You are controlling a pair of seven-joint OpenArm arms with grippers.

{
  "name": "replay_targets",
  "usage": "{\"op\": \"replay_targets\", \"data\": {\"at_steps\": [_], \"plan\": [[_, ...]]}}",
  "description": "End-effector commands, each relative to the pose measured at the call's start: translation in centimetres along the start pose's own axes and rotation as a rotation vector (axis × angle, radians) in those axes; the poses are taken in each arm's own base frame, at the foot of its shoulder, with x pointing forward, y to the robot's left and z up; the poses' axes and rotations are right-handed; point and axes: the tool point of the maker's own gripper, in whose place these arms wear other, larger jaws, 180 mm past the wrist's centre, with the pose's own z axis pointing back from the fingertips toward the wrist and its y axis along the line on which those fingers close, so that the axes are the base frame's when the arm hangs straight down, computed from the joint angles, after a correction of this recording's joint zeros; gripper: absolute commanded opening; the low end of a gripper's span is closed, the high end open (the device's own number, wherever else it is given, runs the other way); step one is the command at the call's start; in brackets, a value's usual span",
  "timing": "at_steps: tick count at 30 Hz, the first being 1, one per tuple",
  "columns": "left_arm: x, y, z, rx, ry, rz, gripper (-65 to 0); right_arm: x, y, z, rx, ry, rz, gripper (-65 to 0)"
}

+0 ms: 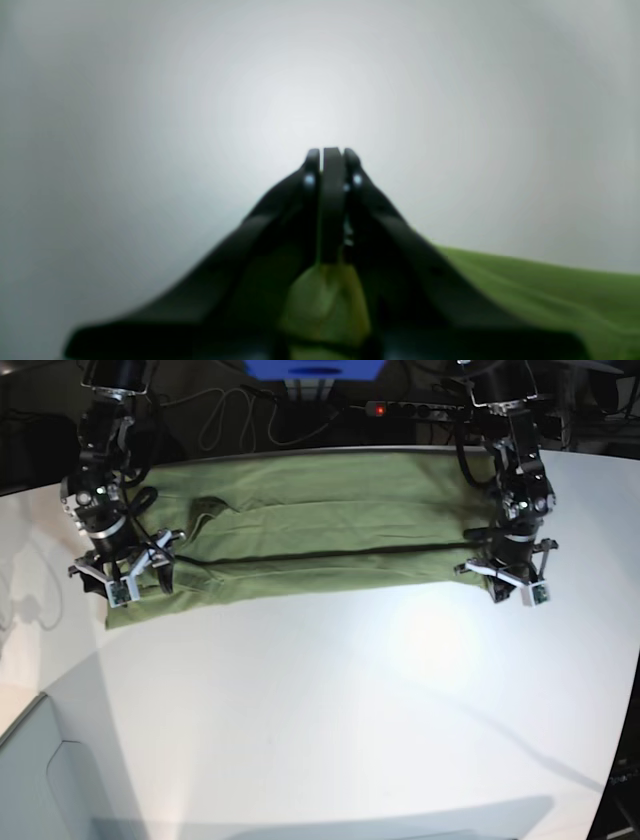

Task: Fold the T-shirt properly
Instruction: 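Lower left gripper onto the folded edge near the hem and grasp, then move right gripper along the folded edge toward the sleeve end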

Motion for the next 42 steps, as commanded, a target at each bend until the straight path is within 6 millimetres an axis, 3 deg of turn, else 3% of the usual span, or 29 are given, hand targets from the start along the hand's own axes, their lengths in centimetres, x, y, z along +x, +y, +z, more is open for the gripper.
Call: {"op": "replay_targets", "data": {"at_steps": [1, 6, 12, 22, 42], "plan": [[2.1, 0.0, 0.6, 0.003, -0.071, -0.005, -65.0, 1.4, -0.6, 0.1, -0.01, -0.048, 0.005, -19.9], [2.9, -0.3, 3.0, 0.008, -0.115, 0.001, -65.0, 1.4, -0.6, 0.1, -0.01, -0.048, 0.005, -19.9], [1.9, 0.3, 5.5, 0.029, -0.11, -0.005, -65.0, 1.4, -0.6, 0.1, -0.01, -0.048, 0.005, -19.9], [0.2, 1.8, 6.0, 0.064, -0.07, -0.005, -65.0, 1.5, -0.5, 0.2, -0.028, -0.064, -0.046, -19.8], [-1.6, 2.4, 6.6, 0.072, -0.022, -0.015, -65.0, 1.3, -0.2, 0.2, -0.027, -0.061, -0.058, -19.8]]}}
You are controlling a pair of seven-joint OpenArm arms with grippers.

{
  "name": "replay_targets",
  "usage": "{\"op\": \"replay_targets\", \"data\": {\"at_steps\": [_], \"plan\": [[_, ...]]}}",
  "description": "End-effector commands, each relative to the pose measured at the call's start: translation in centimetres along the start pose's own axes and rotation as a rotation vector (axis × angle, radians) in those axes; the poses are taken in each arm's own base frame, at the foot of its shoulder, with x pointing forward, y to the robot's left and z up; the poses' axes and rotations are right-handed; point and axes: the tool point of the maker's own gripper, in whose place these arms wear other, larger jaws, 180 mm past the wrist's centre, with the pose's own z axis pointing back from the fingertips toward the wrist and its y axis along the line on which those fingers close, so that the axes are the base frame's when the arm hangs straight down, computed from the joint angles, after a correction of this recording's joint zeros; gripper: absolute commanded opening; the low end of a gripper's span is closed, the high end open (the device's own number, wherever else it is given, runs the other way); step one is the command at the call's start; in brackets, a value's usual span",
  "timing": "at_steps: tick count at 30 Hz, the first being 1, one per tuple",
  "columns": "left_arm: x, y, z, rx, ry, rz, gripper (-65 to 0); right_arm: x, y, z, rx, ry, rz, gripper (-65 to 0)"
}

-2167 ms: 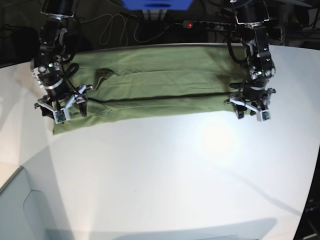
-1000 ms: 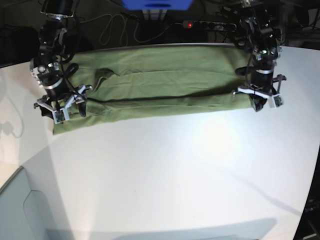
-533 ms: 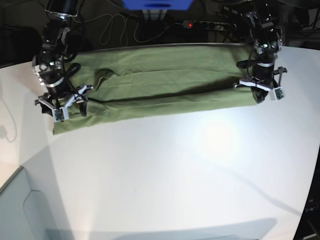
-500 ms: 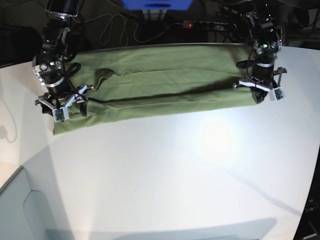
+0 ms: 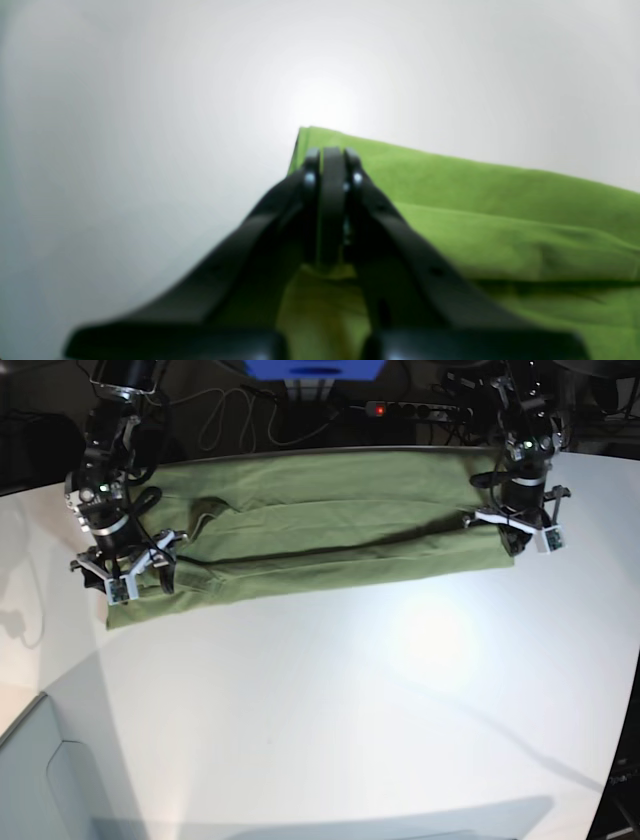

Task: Fold the T-shirt properly
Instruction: 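Move right gripper along the folded edge toward the sleeve end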

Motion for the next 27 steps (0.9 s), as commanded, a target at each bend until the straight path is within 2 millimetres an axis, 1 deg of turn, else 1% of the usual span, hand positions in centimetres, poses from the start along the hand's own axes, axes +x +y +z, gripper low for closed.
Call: {"op": "replay_targets", "data": {"at_steps": [1, 7, 9, 11, 12, 13, 15, 19, 22, 25, 27], "plan": [[1.1, 0.1, 0.1, 0.0, -0.038, -0.008, -65.0, 1.5, -0.4, 0.1, -0.006, -0.052, 0.003, -19.8], [0.8, 0.1, 0.2, 0.0, -0.029, -0.004, -64.4, 1.6, -0.3, 0.0, -0.004, -0.054, 0.005, -19.8], [0.3, 0.3, 0.5, 0.005, -0.016, -0.007, -56.9, 1.9, -0.4, -0.1, -0.007, -0.06, 0.005, -19.8], [0.3, 0.4, 0.6, 0.009, -0.017, -0.008, -47.7, 2.0, -0.5, -0.1, -0.009, -0.061, 0.005, -19.8], [0.1, 0.4, 0.7, 0.01, -0.013, -0.009, -44.3, 2.0, -0.5, -0.1, -0.009, -0.061, 0.005, -19.8], [0.0, 0.4, 0.7, 0.009, -0.013, -0.01, -42.7, 2.0, -0.5, -0.1, -0.009, -0.061, 0.005, -19.8], [-0.4, 0.6, 0.9, 0.01, 0.0, -0.013, -42.6, 2.0, -0.5, -0.1, -0.009, -0.061, 0.005, -19.8], [-0.1, 0.5, 1.0, 0.008, -0.009, -0.016, -42.5, 2.0, -0.4, -0.1, -0.006, -0.062, 0.006, -19.8], [0.4, 0.4, 0.6, 0.009, -0.022, -0.013, -42.2, 2.0, -0.4, -0.1, -0.006, -0.062, 0.006, -19.8], [2.2, -0.1, -0.3, 0.001, -0.06, -0.009, -42.1, 2.2, -0.4, 0.0, -0.008, -0.067, 0.008, -19.8], [2.8, -0.4, -0.8, -0.007, -0.073, -0.013, -42.1, 2.3, -0.5, 0.0, -0.009, -0.068, 0.008, -19.7]]}}
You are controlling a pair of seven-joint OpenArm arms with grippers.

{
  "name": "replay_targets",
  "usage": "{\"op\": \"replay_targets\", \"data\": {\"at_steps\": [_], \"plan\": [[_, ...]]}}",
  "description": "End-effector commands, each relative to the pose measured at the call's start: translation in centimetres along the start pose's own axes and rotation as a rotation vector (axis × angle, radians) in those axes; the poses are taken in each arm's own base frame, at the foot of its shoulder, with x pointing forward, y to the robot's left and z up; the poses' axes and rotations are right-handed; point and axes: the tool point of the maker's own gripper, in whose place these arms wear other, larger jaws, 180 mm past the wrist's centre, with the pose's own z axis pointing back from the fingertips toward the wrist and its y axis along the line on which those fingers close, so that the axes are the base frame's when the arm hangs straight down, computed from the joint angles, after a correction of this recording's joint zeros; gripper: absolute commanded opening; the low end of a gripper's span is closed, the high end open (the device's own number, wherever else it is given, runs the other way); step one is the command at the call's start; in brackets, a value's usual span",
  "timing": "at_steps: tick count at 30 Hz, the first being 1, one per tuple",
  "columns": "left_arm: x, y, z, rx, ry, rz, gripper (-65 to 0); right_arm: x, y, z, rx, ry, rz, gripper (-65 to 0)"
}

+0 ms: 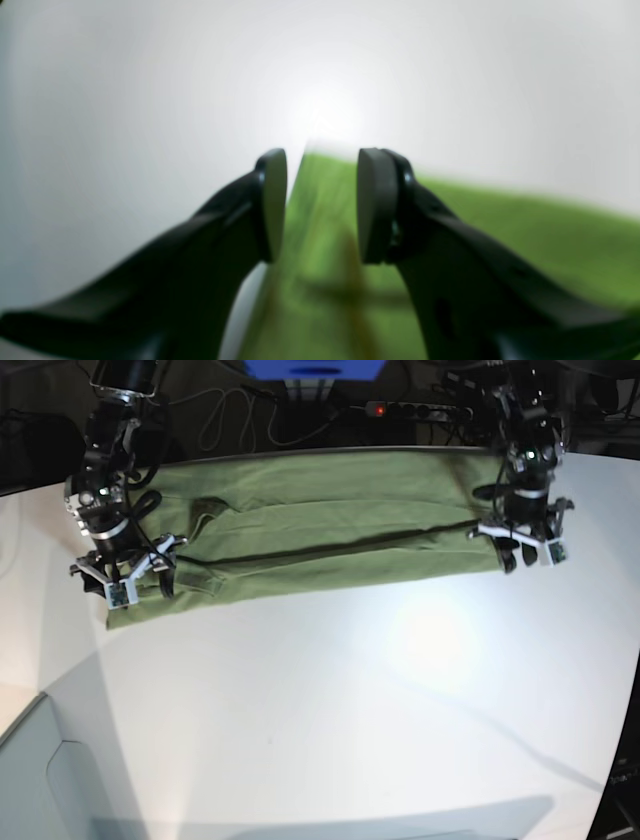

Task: Fold the T-shirt properly
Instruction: 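Move right gripper along the folded edge toward the sleeve end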

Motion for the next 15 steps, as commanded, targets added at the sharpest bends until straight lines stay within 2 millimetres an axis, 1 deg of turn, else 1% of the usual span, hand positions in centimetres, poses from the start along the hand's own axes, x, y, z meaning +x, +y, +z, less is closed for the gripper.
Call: {"op": "replay_targets", "data": {"at_steps": [1, 2, 4, 6, 11, 15], "plan": [[1.0, 0.4, -0.1, -0.001, -0.027, -0.021, -42.1, 1.6, -0.4, 0.2, -0.008, -0.055, 0.006, -19.7], [1.0, 0.5, -0.4, -0.001, -0.015, -0.031, -42.0, 1.6, -0.4, 0.2, -0.008, -0.055, 0.006, -19.7], [0.7, 0.0, -1.3, -0.022, 0.029, -0.048, -42.0, 1.6, -0.6, 0.2, -0.011, -0.054, 0.008, -19.7], [0.2, -0.1, -1.7, -0.031, 0.063, -0.064, -42.0, 1.6, -0.5, 0.2, -0.011, -0.052, 0.008, -19.7], [-0.1, -0.2, -1.8, -0.032, 0.071, -0.056, -42.0, 1.5, -0.5, 0.2, -0.01, -0.051, 0.006, -19.7], [-1.4, 0.1, -2.0, -0.026, 0.107, -0.047, -42.0, 1.5, -0.5, 0.2, -0.011, -0.052, 0.008, -19.7]]}}
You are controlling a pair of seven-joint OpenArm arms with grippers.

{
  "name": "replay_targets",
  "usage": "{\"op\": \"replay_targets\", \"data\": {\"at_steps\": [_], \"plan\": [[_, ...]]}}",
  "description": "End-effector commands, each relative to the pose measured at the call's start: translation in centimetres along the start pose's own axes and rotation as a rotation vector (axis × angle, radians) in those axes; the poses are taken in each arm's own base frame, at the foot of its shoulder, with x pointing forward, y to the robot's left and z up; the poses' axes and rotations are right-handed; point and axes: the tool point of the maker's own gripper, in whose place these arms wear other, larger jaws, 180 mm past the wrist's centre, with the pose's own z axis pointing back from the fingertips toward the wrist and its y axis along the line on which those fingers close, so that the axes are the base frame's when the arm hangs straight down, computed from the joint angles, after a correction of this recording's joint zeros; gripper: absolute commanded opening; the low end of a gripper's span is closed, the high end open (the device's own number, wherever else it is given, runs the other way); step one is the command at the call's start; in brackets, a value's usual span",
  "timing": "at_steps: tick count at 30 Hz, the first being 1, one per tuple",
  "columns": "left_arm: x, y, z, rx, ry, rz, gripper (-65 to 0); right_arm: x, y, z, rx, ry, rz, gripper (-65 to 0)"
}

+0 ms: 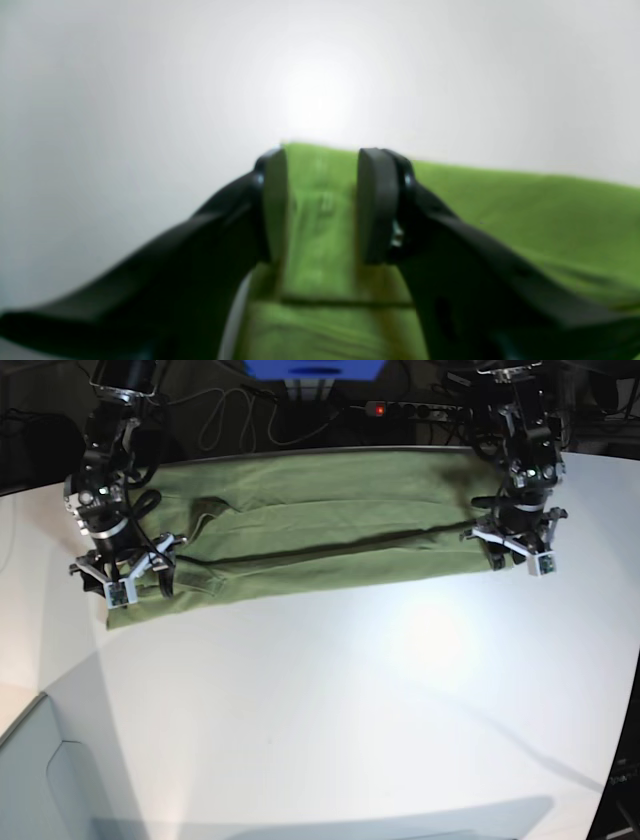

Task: Fold the T-shirt properly
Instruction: 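Move right gripper along the folded edge toward the sleeve end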

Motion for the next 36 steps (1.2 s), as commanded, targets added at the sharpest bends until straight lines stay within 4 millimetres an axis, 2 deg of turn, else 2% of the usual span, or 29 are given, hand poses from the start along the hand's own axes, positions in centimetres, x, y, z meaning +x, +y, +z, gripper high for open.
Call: {"op": "replay_targets", "data": {"at_steps": [1, 10, 14, 18, 21, 22, 27, 36], "plan": [[1.1, 0.1, 0.1, -0.002, -0.04, -0.005, -42.0, 1.6, -0.4, 0.2, -0.008, -0.053, 0.008, -19.7], [-2.5, 1.3, -0.5, 0.017, 0.053, 0.012, -42.0, 1.4, -0.4, 0.0, -0.004, -0.046, 0.014, -19.6], [-2.7, 1.3, -0.6, 0.019, 0.061, 0.014, -42.0, 2.1, -0.2, 0.4, -0.002, -0.063, 0.028, -19.5], [-2.8, 1.3, -0.6, 0.019, 0.062, 0.014, -42.0, 3.7, 1.7, 1.0, 0.101, -0.104, 0.11, -19.5], [-2.9, 1.4, -0.5, 0.019, 0.064, 0.013, -42.0, 3.8, 3.2, 0.9, 0.196, -0.104, 0.17, -19.5], [-2.8, 1.3, -0.5, 0.019, 0.061, 0.012, -42.0, 3.9, 3.8, 0.7, 0.231, -0.103, 0.193, -19.5], [-2.4, 1.3, -0.4, 0.018, 0.053, 0.007, -42.0, 1.4, 6.4, 0.0, 0.366, -0.005, 0.303, -19.5], [0.9, 0.6, 0.7, 0.007, -0.035, -0.017, -42.0, 0.5, 6.6, -1.4, 0.401, 0.035, 0.316, -20.0]]}}
